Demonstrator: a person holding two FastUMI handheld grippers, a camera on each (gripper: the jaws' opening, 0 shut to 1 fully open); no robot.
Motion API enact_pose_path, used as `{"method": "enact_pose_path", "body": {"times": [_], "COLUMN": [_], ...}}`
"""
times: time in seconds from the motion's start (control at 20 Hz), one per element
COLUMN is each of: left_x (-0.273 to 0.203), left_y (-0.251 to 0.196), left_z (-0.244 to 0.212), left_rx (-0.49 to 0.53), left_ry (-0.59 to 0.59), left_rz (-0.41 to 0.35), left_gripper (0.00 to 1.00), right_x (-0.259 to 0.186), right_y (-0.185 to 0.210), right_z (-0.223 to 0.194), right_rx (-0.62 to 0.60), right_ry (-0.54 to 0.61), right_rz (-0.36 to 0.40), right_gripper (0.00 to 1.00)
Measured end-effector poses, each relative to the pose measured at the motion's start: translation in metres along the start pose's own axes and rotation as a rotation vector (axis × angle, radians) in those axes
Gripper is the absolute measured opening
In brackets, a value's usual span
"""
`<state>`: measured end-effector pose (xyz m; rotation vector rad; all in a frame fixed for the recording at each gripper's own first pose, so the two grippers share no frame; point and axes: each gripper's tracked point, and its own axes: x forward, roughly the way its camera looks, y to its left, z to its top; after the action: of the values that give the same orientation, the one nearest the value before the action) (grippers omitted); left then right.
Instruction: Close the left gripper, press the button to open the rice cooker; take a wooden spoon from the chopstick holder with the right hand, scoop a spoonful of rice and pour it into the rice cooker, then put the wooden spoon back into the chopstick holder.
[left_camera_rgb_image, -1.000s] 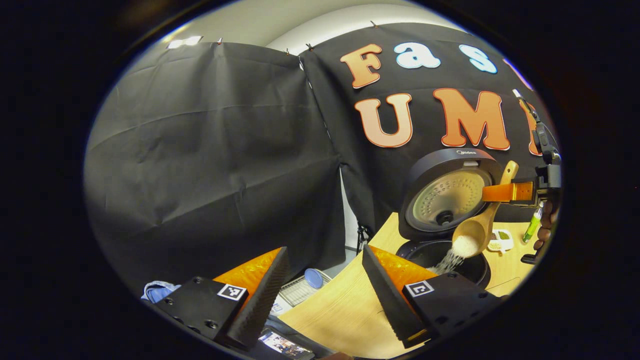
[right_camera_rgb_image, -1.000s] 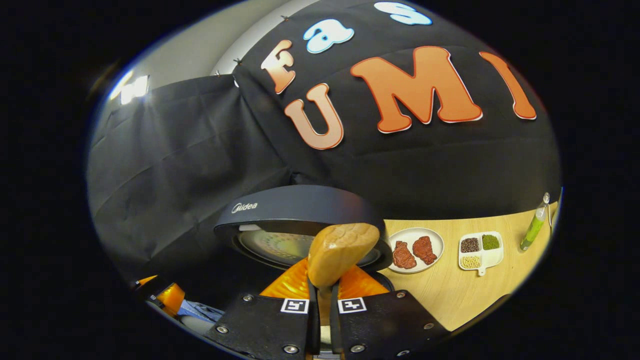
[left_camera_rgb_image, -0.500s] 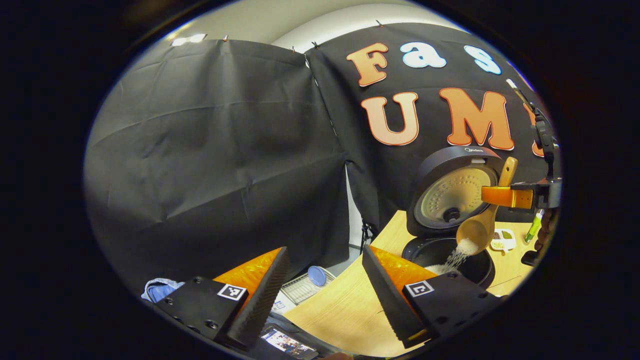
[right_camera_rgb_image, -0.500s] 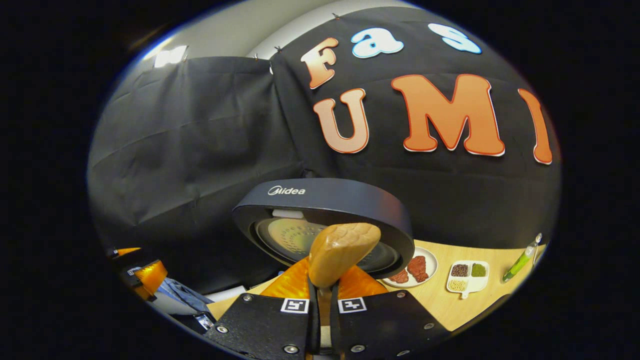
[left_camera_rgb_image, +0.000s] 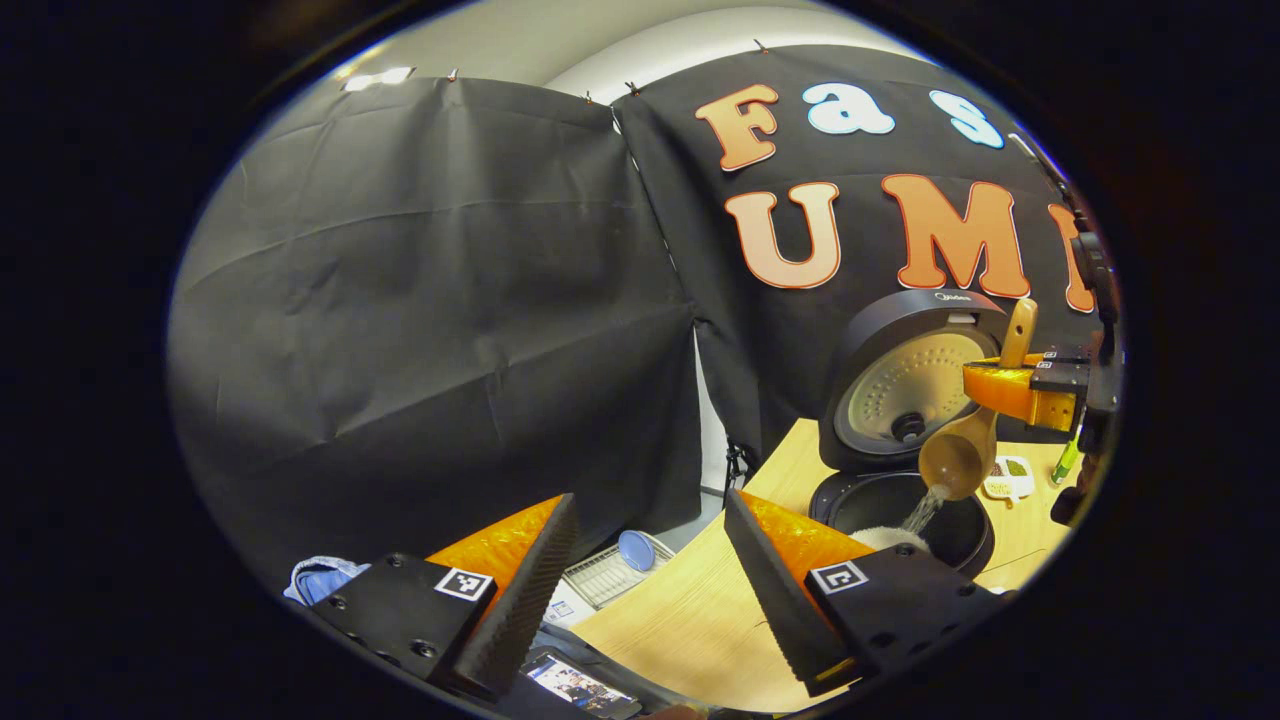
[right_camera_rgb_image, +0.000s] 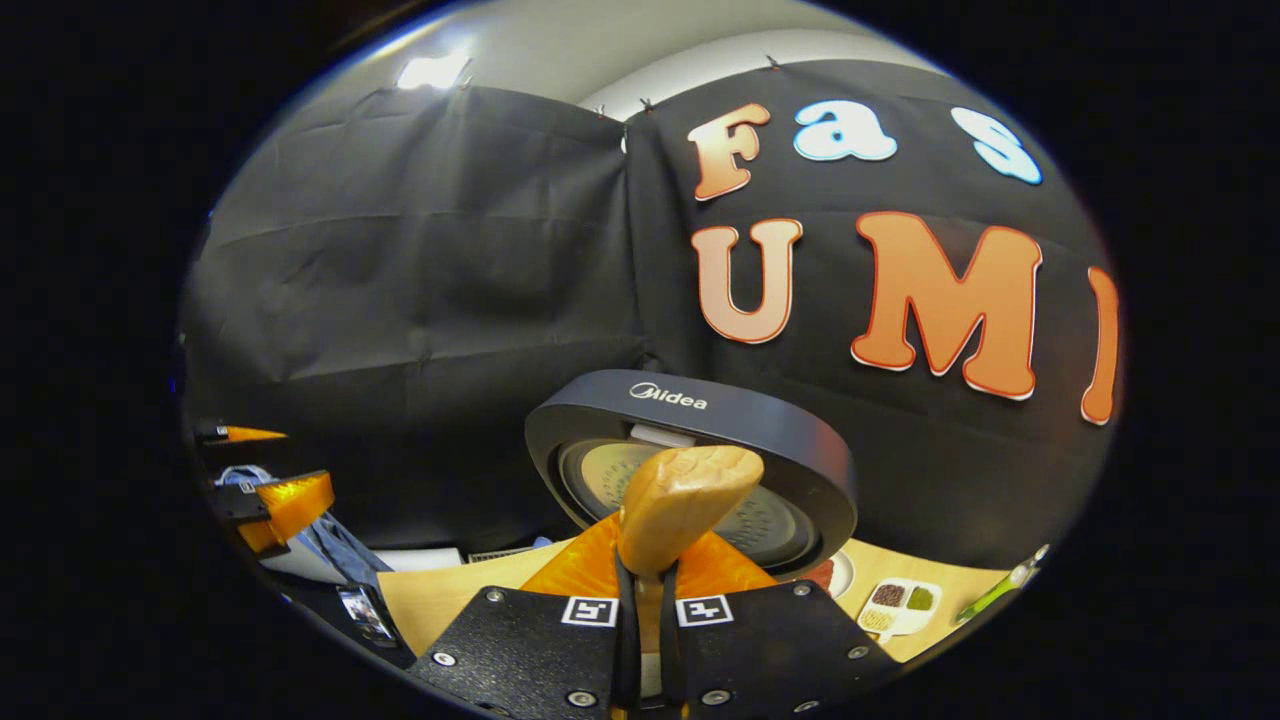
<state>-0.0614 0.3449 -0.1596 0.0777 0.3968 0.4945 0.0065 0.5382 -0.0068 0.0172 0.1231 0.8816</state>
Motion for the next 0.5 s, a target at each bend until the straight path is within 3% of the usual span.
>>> {"method": "enact_pose_path", "body": {"times": [0.1,0.15,0.25,0.3,0.35,0.4,0.5], "left_x": [0.001,-0.001,0.000,-0.001,-0.001,0.000,-0.003], "left_y": [-0.002,-0.002,-0.007,-0.010,-0.013,-0.017,-0.023], "left_z": [0.001,0.002,0.001,0.001,0.002,0.003,0.010], "left_rx": [0.004,0.006,0.011,0.014,0.018,0.021,0.025], "left_ry": [-0.004,-0.004,-0.001,0.001,0.002,0.001,-0.010], "left_rz": [-0.002,-0.004,-0.011,-0.016,-0.023,-0.029,-0.038], "left_gripper": [0.99,0.92,0.92,0.99,0.99,0.92,0.92], "right_x": [-0.003,-0.004,-0.010,-0.013,-0.015,-0.017,-0.021], "right_y": [0.006,0.008,0.008,0.008,0.008,0.009,0.005], "right_z": [0.003,0.004,0.006,0.006,0.005,0.003,0.000], "right_rx": [-0.028,-0.049,-0.096,-0.126,-0.142,-0.134,-0.069], "right_ry": [-0.016,-0.023,-0.037,-0.044,-0.045,-0.041,-0.034], "right_rz": [0.015,0.022,0.023,0.018,0.014,0.022,0.025], "right_gripper": [0.07,0.07,0.07,0.07,0.07,0.07,0.07]}}
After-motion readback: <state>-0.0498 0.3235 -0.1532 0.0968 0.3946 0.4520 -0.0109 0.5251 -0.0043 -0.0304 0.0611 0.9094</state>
